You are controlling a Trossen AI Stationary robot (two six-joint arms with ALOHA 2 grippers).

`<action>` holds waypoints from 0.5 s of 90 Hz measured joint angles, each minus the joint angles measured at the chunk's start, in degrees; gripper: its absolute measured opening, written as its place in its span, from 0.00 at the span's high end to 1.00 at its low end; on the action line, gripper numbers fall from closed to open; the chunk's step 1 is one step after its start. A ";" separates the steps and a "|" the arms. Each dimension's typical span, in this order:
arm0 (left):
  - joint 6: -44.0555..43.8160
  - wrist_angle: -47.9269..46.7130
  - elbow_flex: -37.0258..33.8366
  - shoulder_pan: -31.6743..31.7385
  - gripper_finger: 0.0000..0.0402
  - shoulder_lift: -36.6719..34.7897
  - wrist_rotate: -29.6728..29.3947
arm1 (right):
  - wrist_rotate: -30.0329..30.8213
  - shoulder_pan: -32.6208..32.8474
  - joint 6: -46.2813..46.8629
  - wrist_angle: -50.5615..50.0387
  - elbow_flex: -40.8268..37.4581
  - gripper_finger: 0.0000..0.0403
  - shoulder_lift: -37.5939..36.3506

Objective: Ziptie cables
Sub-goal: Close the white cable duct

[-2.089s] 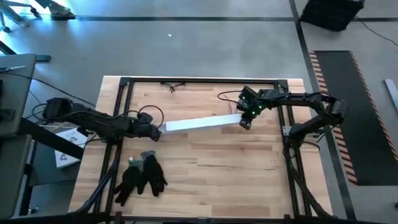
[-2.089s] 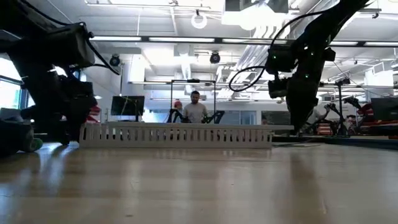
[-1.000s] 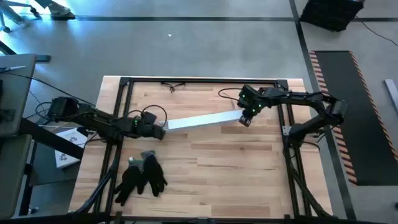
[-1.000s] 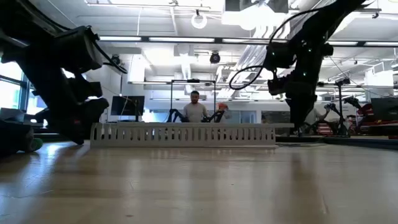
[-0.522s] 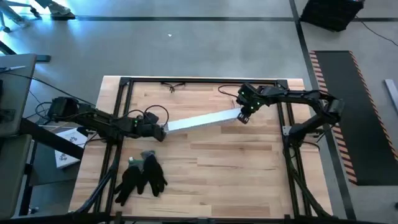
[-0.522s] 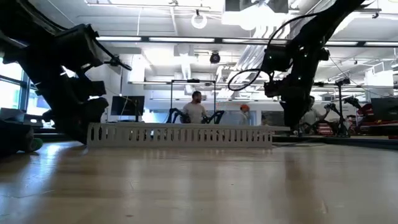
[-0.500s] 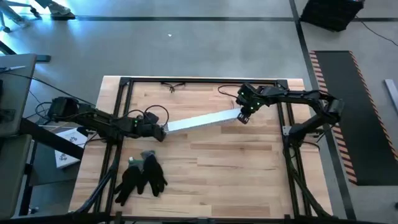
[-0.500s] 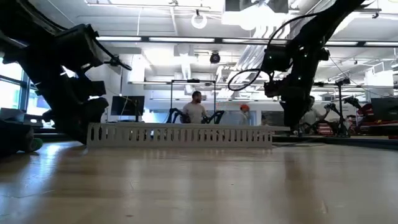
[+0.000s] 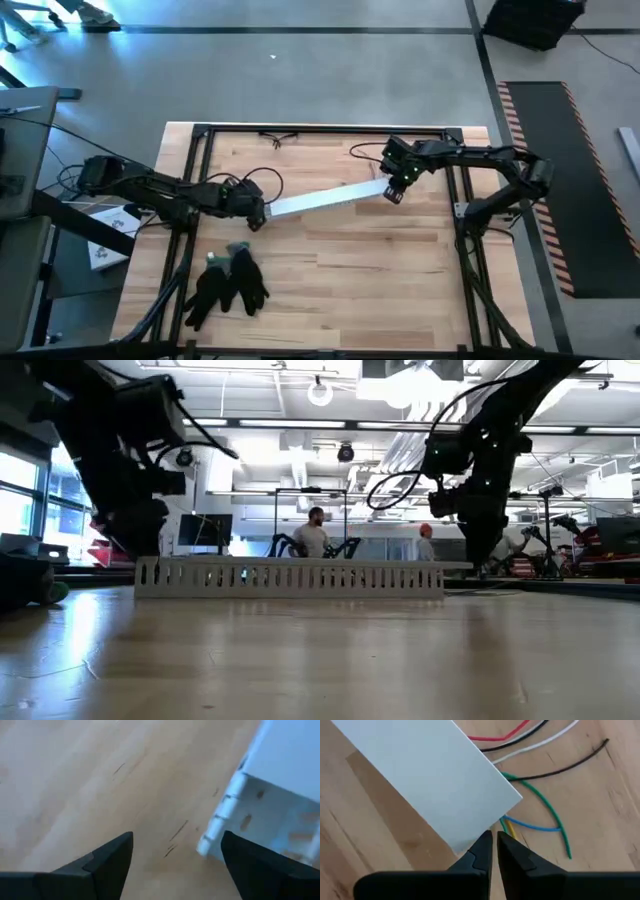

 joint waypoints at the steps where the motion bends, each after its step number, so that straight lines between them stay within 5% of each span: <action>1: 0.35 -0.98 0.53 0.00 0.30 0.00 0.01 | 0.01 0.00 -0.01 -0.02 0.00 0.97 0.00; 11: 5.19 -7.90 5.33 -0.03 0.30 -0.02 0.13 | 0.39 -0.02 -0.39 -0.10 0.00 0.97 0.00; 27: 18.75 -3.13 6.90 -2.23 0.30 -0.02 3.12 | 0.66 -0.04 -0.46 -0.16 0.00 0.97 0.00; 45: 15.43 -2.10 6.83 -1.95 0.25 -0.02 3.10 | 0.62 -0.04 -0.45 0.01 -0.02 0.97 0.00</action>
